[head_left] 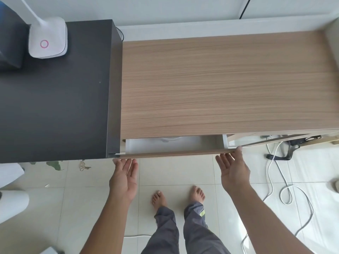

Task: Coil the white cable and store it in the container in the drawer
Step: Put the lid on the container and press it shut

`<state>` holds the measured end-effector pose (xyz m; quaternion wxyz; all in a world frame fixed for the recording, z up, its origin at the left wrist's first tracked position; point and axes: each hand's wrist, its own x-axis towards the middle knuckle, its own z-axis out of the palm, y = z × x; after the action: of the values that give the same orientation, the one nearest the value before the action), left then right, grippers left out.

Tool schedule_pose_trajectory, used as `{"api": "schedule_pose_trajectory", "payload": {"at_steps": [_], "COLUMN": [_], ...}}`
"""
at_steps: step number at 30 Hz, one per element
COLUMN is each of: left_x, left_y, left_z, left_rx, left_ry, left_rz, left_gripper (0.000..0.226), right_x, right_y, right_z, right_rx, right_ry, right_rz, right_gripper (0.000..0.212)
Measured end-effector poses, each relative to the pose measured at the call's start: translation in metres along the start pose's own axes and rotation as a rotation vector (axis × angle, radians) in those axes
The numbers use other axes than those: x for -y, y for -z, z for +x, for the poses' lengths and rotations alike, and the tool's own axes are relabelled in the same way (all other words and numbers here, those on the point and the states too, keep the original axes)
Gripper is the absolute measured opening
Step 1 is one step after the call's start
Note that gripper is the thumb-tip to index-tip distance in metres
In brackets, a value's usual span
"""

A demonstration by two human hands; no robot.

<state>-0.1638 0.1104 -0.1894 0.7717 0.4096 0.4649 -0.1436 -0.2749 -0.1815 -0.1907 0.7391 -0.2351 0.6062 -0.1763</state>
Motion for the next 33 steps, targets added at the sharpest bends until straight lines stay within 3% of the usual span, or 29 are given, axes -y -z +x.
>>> {"api": "schedule_pose_trajectory", "payload": {"at_steps": [7,13,17,25,29,33], "left_x": [-0.002,-0.002,0.000,0.002,0.009,0.018], "left_y": [-0.019,-0.027,-0.033,-0.051,-0.049,-0.040], "left_z": [0.008,0.019,0.025,0.020,0.001,-0.034], "left_rx": [-0.017,0.007,0.023,0.095,-0.001,-0.017], "left_ry": [0.008,0.014,0.015,-0.063,-0.163,-0.606], "left_rz": [-0.062,-0.074,-0.102,0.049,0.399,1.052], "left_gripper": [0.041,0.015,0.010,0.040,0.024,0.039], "right_x": [0.000,0.007,0.012,0.027,0.030,0.031], "right_y": [-0.020,-0.029,-0.039,-0.054,-0.048,-0.044], "right_z": [0.006,0.011,0.014,0.017,0.003,-0.032], "right_rx": [-0.008,0.058,0.089,0.054,-0.022,0.054], "right_ry": [-0.010,-0.023,-0.038,-0.099,-0.029,0.151], "right_rz": [-0.005,0.027,0.078,0.033,-0.297,-0.880], "right_gripper": [0.062,0.055,0.041,0.055,0.045,0.057]}}
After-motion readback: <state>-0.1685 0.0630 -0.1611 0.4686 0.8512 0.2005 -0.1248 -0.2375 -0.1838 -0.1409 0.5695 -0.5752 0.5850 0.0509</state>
